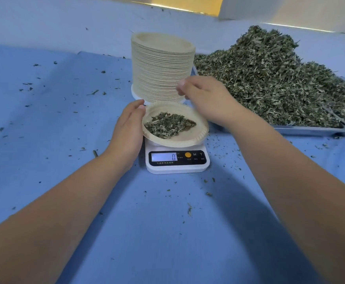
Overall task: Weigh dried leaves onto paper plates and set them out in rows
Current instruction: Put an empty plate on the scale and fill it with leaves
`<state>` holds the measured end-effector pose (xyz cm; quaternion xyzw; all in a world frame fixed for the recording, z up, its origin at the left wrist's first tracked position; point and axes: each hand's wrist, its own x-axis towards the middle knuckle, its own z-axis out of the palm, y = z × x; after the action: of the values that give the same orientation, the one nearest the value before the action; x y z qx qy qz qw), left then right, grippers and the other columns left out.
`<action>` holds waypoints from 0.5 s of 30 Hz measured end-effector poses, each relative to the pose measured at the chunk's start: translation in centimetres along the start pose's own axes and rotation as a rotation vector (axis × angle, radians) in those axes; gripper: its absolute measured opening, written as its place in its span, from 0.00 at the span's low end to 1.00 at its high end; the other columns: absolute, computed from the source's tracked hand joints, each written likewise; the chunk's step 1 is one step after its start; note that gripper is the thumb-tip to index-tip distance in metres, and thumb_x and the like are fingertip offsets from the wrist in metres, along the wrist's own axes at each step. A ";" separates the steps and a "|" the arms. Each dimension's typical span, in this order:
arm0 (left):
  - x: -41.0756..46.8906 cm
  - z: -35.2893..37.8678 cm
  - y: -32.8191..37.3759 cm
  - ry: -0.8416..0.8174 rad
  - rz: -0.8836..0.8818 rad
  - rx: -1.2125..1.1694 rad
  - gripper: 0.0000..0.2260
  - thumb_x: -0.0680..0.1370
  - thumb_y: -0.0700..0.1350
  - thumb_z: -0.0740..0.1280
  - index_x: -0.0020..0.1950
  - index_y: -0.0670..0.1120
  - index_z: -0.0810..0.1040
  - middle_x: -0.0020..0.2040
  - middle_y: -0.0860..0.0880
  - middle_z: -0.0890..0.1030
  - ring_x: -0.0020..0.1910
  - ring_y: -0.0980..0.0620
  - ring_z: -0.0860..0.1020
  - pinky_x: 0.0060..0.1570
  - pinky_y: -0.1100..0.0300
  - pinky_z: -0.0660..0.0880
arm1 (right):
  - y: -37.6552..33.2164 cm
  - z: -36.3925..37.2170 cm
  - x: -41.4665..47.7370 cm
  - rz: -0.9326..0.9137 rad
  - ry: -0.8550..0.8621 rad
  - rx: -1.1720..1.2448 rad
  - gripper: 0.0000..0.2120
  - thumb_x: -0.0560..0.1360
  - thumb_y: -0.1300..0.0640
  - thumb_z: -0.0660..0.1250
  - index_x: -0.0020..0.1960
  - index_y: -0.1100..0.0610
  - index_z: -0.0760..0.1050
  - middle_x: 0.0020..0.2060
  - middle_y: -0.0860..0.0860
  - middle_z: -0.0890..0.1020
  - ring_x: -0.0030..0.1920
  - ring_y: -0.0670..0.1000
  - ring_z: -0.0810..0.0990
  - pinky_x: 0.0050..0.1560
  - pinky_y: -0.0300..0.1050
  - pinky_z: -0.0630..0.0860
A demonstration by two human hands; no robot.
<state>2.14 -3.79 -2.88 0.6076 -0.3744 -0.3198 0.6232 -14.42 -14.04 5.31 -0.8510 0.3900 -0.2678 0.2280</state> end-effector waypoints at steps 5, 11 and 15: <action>0.2 0.1 -0.3 0.010 0.005 0.002 0.17 0.83 0.53 0.58 0.71 0.57 0.77 0.65 0.59 0.79 0.65 0.61 0.76 0.69 0.57 0.71 | 4.1 -0.8 1.1 0.082 0.153 -0.033 0.18 0.83 0.49 0.60 0.51 0.61 0.83 0.44 0.59 0.85 0.43 0.57 0.82 0.49 0.49 0.79; 0.3 0.1 -0.5 0.043 0.011 0.000 0.17 0.83 0.53 0.57 0.70 0.58 0.76 0.64 0.61 0.78 0.64 0.64 0.74 0.59 0.65 0.69 | 8.7 -0.9 2.7 0.356 0.083 -0.351 0.21 0.82 0.42 0.56 0.62 0.56 0.76 0.54 0.57 0.82 0.51 0.59 0.79 0.49 0.52 0.76; 0.5 0.0 -0.4 0.060 -0.006 -0.023 0.17 0.84 0.51 0.58 0.70 0.59 0.77 0.62 0.64 0.77 0.60 0.72 0.72 0.56 0.68 0.68 | 8.5 -0.2 4.3 0.469 -0.183 -0.405 0.40 0.80 0.28 0.45 0.81 0.54 0.56 0.79 0.59 0.60 0.78 0.64 0.59 0.75 0.65 0.60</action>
<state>2.42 -4.22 -3.25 0.6108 -0.3500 -0.3074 0.6402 -16.78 -22.46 1.61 -0.7867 0.5986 -0.0474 0.1434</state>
